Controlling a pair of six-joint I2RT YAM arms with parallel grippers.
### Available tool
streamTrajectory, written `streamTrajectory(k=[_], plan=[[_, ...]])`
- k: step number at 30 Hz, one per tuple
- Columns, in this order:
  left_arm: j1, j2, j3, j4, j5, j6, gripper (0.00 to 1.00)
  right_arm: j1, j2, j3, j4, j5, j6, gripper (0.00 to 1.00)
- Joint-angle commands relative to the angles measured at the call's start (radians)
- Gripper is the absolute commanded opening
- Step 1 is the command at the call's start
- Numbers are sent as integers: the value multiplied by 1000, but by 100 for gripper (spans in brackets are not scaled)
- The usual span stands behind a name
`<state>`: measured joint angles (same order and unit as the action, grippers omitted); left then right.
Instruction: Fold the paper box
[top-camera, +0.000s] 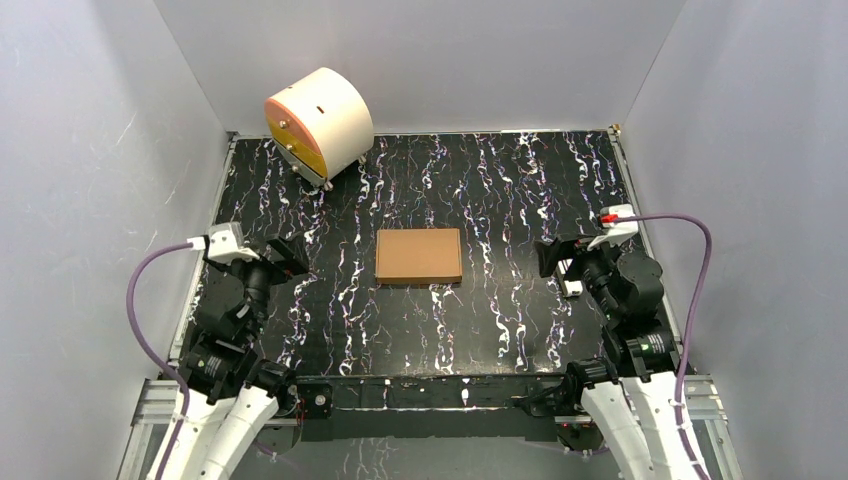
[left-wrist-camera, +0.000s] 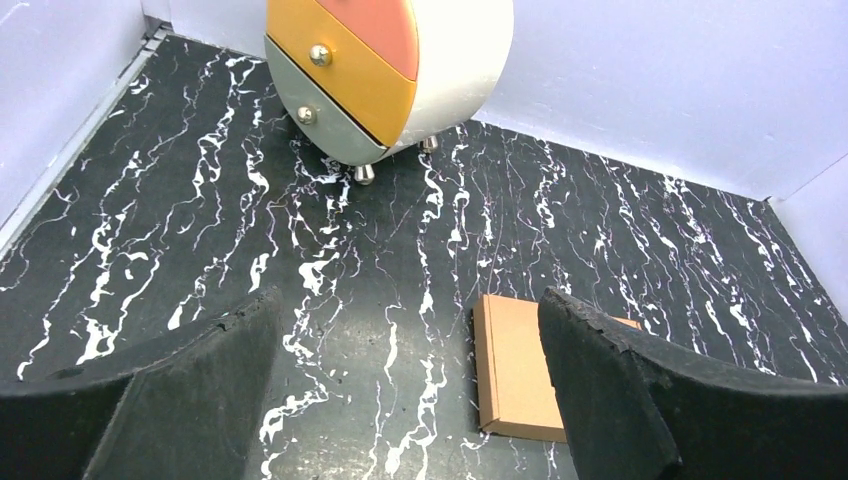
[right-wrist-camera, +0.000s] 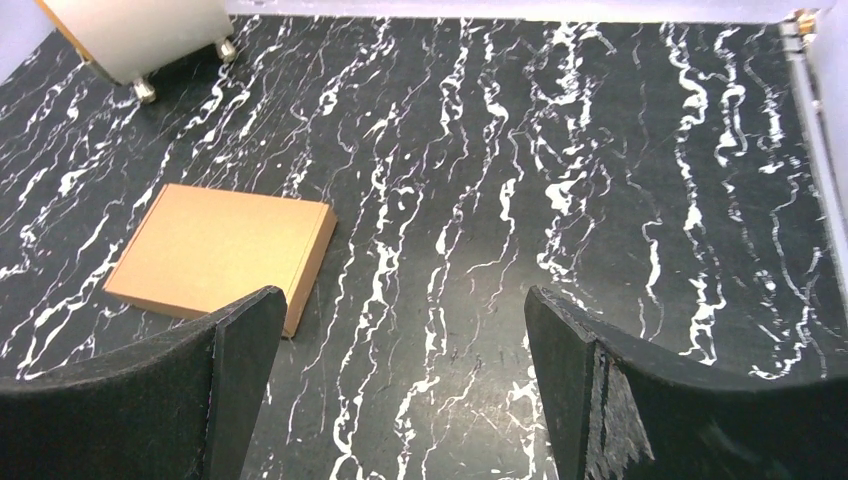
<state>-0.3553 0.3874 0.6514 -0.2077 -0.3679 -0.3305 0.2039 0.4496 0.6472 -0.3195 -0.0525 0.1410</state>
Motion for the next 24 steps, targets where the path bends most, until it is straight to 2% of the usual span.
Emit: streamTrajectory(k=[1, 9, 24], plan=[[3, -93, -40, 7, -29, 53, 94, -2, -50, 29, 34, 83, -23, 99], [4, -195, -102, 89, -78, 71, 94, -4, -87, 28, 26, 143, -42, 98], [12, -214, -112, 84, -59, 98, 94, -3, -80, 1, 48, 95, -21, 99]])
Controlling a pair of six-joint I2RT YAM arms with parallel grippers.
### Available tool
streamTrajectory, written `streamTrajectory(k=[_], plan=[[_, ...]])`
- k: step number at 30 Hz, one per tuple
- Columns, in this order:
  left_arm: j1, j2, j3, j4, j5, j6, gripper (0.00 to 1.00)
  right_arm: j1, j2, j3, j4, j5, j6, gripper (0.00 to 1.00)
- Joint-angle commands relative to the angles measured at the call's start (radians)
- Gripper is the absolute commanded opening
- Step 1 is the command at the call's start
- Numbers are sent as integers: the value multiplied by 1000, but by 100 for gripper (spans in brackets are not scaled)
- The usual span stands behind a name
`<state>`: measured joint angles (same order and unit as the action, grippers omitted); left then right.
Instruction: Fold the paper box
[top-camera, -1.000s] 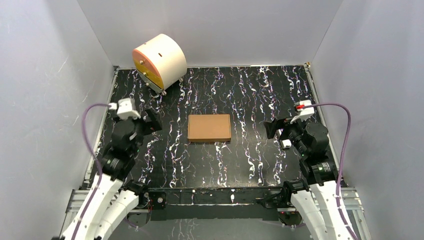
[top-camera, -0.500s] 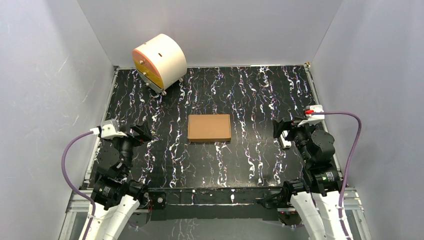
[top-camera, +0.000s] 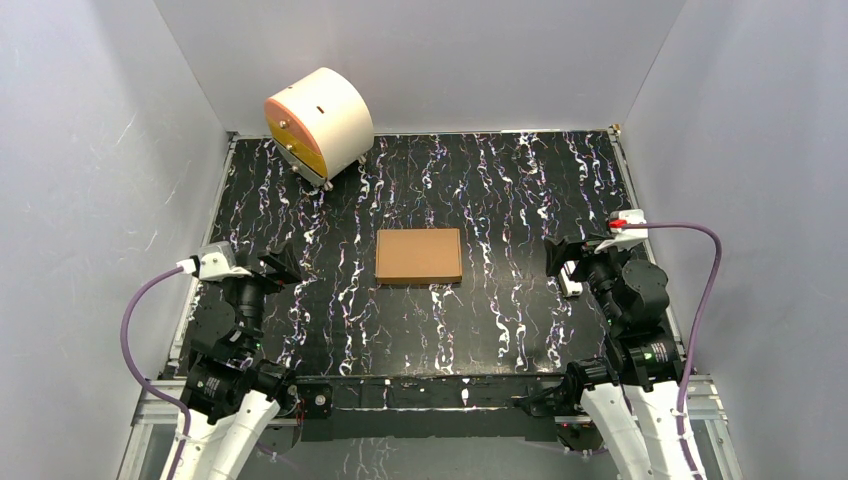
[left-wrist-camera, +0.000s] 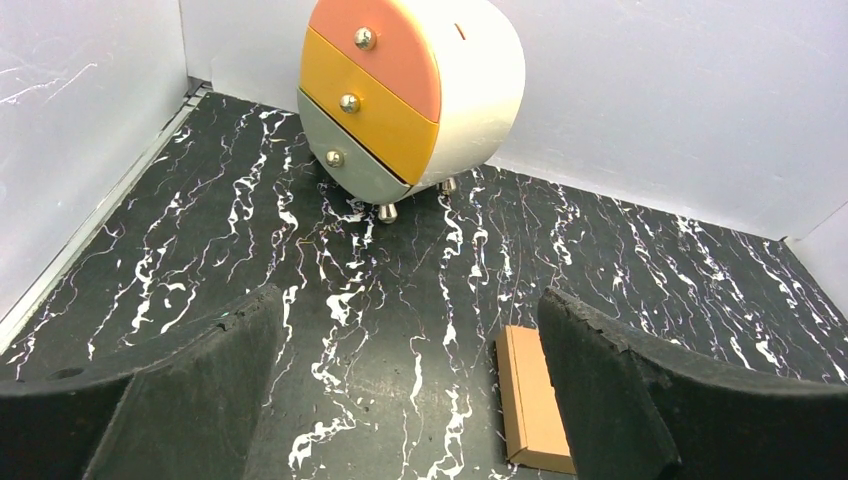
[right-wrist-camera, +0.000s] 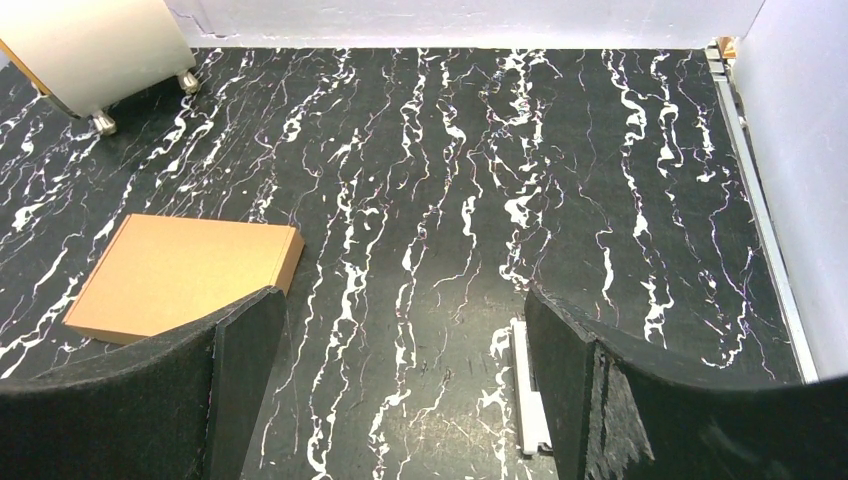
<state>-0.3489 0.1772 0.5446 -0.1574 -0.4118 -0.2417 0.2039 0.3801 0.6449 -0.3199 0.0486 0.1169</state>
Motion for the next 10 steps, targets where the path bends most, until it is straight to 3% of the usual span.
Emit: streamTrajectory(k=[1, 10], plan=[[6, -4, -5, 32, -13, 8, 94, -2, -12, 3, 51, -6, 3, 99], [14, -4, -3, 29, -22, -1, 94, -2, -15, 7, 50, -4, -4, 98]])
